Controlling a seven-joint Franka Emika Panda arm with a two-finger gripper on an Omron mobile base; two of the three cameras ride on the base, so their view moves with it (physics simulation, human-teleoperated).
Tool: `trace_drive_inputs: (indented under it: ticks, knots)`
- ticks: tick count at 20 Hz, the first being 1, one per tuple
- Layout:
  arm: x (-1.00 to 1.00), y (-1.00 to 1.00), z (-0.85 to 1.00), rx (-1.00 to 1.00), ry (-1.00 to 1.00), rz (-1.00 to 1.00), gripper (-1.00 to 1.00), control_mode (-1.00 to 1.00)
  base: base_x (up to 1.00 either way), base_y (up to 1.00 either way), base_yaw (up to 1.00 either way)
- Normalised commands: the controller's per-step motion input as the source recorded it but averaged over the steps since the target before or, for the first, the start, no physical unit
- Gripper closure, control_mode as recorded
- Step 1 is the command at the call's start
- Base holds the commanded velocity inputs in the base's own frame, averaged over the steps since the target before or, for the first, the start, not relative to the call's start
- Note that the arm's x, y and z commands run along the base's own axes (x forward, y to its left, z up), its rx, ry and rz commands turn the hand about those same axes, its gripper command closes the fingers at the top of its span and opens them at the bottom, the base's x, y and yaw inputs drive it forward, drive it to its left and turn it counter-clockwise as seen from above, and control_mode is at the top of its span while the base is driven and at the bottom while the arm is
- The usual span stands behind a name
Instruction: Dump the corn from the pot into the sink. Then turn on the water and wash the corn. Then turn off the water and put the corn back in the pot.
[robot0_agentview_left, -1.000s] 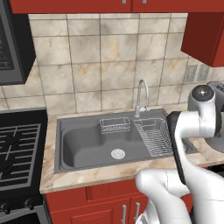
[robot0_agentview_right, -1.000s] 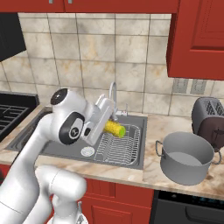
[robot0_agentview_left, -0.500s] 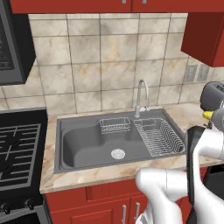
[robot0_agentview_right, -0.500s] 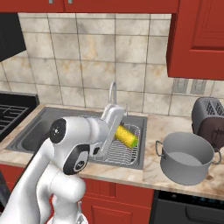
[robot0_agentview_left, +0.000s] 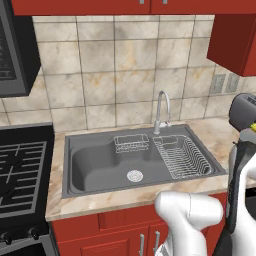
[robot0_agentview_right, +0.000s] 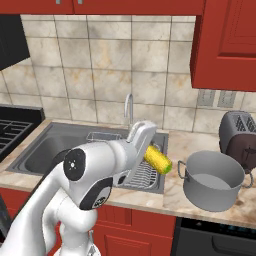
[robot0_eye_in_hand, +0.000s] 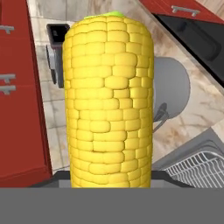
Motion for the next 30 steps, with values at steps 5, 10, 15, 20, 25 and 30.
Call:
trace_drive_inputs:
  ticks: [5, 10, 15, 20, 25, 30]
  knots:
    - [0.00, -0.58, 0.00, 0.06, 0.07, -0.03, 1.00, -1.00, 0.00, 0.00, 0.00]
    - [0.00, -0.51, 0.00, 0.03, 0.17, -0.05, 1.00, -1.00, 0.00, 0.00, 0.00]
    - [0.01, -0.45, 0.00, 0.03, 0.24, -0.01, 1.00, -1.00, 0.00, 0.00, 0.00]
    - [-0.03, -0.03, -0.07, 0.08, 0.07, 0.01, 1.00, -1.00, 0.00, 0.00, 0.00]
    - [0.02, -0.06, -0.25, 0.11, 0.21, 0.00, 1.00, -1.00, 0.00, 0.00, 0.00]
    - [0.13, -0.21, -0.08, 0.07, 0.16, 0.00, 1.00, -1.00, 0.00, 0.00, 0.00]
